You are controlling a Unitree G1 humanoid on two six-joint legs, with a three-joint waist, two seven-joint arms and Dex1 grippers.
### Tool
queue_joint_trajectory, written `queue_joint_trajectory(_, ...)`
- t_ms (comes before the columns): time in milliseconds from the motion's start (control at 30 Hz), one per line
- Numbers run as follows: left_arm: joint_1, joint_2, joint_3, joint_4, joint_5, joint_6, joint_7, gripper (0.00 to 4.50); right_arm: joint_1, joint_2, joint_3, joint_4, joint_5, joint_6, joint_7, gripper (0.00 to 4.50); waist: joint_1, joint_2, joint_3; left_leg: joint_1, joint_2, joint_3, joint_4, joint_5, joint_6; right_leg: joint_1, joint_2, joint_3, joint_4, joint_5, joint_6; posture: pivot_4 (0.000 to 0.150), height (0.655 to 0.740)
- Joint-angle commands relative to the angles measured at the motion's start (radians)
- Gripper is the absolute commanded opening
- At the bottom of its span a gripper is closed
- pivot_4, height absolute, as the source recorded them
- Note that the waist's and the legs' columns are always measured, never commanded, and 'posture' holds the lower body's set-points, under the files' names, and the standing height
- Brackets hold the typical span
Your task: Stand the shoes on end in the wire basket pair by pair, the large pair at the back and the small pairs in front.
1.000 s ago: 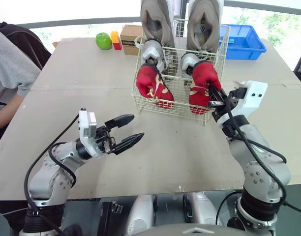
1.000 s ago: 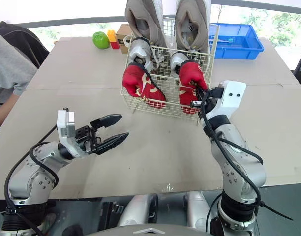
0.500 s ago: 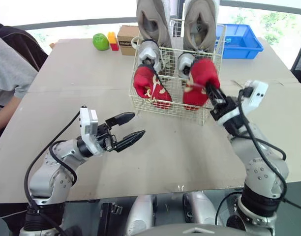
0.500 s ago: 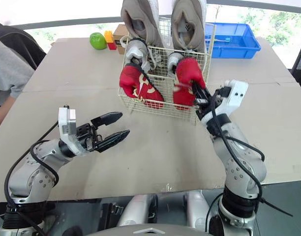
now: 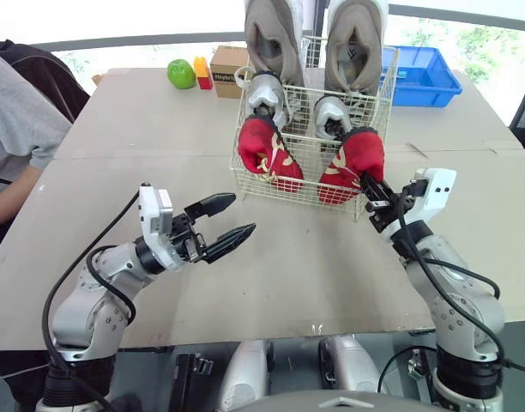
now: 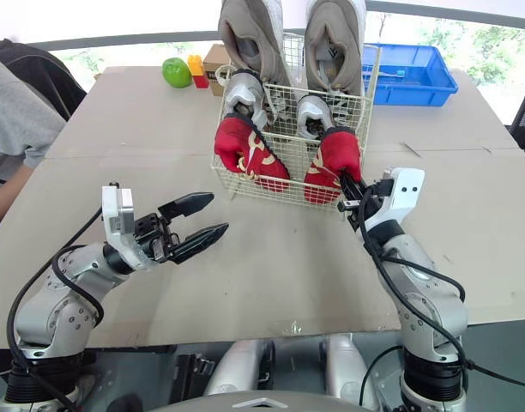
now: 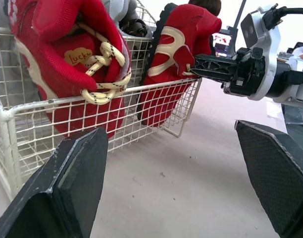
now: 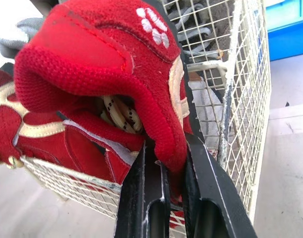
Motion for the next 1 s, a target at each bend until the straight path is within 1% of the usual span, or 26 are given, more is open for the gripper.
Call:
queue_joint_trajectory(33,0.001,0.0,0.005,-0.046,-0.009,-0.005,0.005,4.46,0.022,-0.031,-0.01,0.014,0.045,0.056,0.029,0.69,0.0,0.0,0.0,0.0,0.0,0.0,0.0,0.0,0.0,0.0,0.0,0.0,0.0,0.0,0.0,0.15,0.74)
queue_joint_trajectory(67,0.002,0.001,0.006,-0.049,-0.011,-0.003,0.007,4.46,0.024,-0.04,-0.014,0.008,0.05,0.055,0.035,1.01,-0.001,0.0,0.0,0.0,0.0,0.0,0.0,0.0,0.0,0.0,0.0,0.0,0.0,0.0,0.0,0.15,0.74)
queue_joint_trajectory(167,0.015,0.009,0.008,-0.06,-0.017,0.003,0.001,4.46,0.035,-0.082,-0.028,-0.013,0.052,0.04,0.059,2.48,0.001,-0.001,0.0,0.0,0.0,-0.001,0.0,0.0,0.0,0.0,0.0,0.0,0.0,0.001,0.001,0.15,0.74)
queue_joint_trajectory(233,0.027,0.02,0.008,-0.073,-0.023,0.022,0.001,4.46,0.056,-0.159,-0.038,-0.051,0.059,0.014,0.142,3.44,0.004,-0.001,0.0,0.0,0.0,-0.001,0.0,0.0,0.0,0.001,0.0,0.0,0.0,0.0,0.0,0.15,0.74)
queue_joint_trajectory(267,0.032,0.026,0.01,-0.075,-0.021,0.032,0.006,4.46,0.076,-0.225,-0.048,-0.072,0.053,-0.012,0.215,3.83,0.005,-0.001,-0.001,0.0,-0.001,-0.001,0.0,0.0,0.0,0.001,-0.001,-0.001,-0.001,0.0,-0.001,0.15,0.74)
queue_joint_trajectory(367,0.056,0.05,0.014,-0.084,-0.03,0.079,0.014,4.46,0.135,-0.373,-0.11,-0.084,0.067,-0.077,0.381,3.83,0.007,-0.001,0.0,0.0,-0.002,-0.001,0.001,0.0,0.001,0.002,-0.004,-0.002,-0.002,-0.001,-0.001,0.15,0.74)
queue_joint_trajectory(433,0.066,0.057,0.016,-0.088,-0.032,0.091,0.014,4.46,0.158,-0.415,-0.13,-0.075,0.079,-0.104,0.428,3.83,0.003,-0.001,0.0,0.0,-0.002,0.0,0.001,-0.001,0.002,0.003,-0.004,-0.001,-0.003,-0.001,-0.001,0.15,0.74)
queue_joint_trajectory(567,0.155,0.083,0.063,-0.101,-0.026,0.107,0.013,4.46,0.311,-0.548,-0.247,-0.008,0.022,-0.233,0.63,3.83,-0.001,0.0,0.0,0.0,-0.001,0.0,0.0,-0.001,0.002,0.002,-0.002,-0.001,-0.003,-0.001,0.0,0.15,0.74)
queue_joint_trajectory(667,0.232,0.107,0.112,-0.111,-0.022,0.097,-0.006,4.46,0.41,-0.572,-0.341,0.026,0.021,-0.313,0.71,3.83,0.0,0.0,0.0,0.0,-0.001,0.0,0.0,-0.001,0.002,0.002,-0.002,-0.001,-0.003,-0.001,0.002,0.15,0.74)
queue_joint_trajectory(733,0.29,0.125,0.148,-0.112,-0.016,0.095,-0.023,4.46,0.491,-0.586,-0.4,0.052,-0.014,-0.383,0.775,3.83,0.001,0.001,0.001,0.0,0.0,0.0,0.0,-0.001,0.002,0.002,-0.002,-0.001,-0.003,-0.002,0.0,0.15,0.74)
queue_joint_trajectory(833,0.377,0.15,0.194,-0.101,0.026,0.067,-0.052,4.46,0.588,-0.599,-0.478,0.087,-0.021,-0.433,0.85,3.83,0.001,0.001,0.001,0.001,0.0,0.001,0.0,-0.001,0.002,0.002,-0.003,-0.001,-0.003,-0.003,0.001,0.15,0.74)
queue_joint_trajectory(900,0.391,0.146,0.195,-0.084,0.075,0.021,-0.048,4.46,0.615,-0.603,-0.498,0.112,-0.018,-0.449,0.881,3.83,0.002,0.001,0.001,0.001,0.0,0.002,0.001,-0.001,0.002,0.002,-0.007,0.0,-0.003,-0.004,0.003,0.15,0.74)
queue_joint_trajectory(933,0.389,0.142,0.192,-0.078,0.079,0.016,-0.047,4.46,0.62,-0.604,-0.499,0.12,-0.018,-0.455,0.892,3.83,0.002,0.001,0.001,0.001,-0.001,0.002,0.001,-0.001,0.002,0.003,-0.008,0.0,-0.003,-0.004,0.003,0.15,0.74)
queue_joint_trajectory(967,0.373,0.144,0.188,-0.069,0.051,0.032,-0.063,4.46,0.621,-0.604,-0.491,0.128,-0.024,-0.463,0.899,3.83,0.002,0.001,0.001,0.001,-0.001,0.002,0.001,-0.001,0.002,0.003,-0.009,0.0,-0.003,-0.004,0.003,0.15,0.74)
queue_joint_trajectory(1000,0.359,0.152,0.177,-0.059,0.061,0.04,-0.06,4.46,0.616,-0.602,-0.478,0.137,-0.033,-0.471,0.902,3.83,0.002,0.001,0.001,0.001,-0.001,0.002,0.001,-0.001,0.002,0.003,-0.009,0.0,-0.003,-0.004,0.003,0.15,0.74)
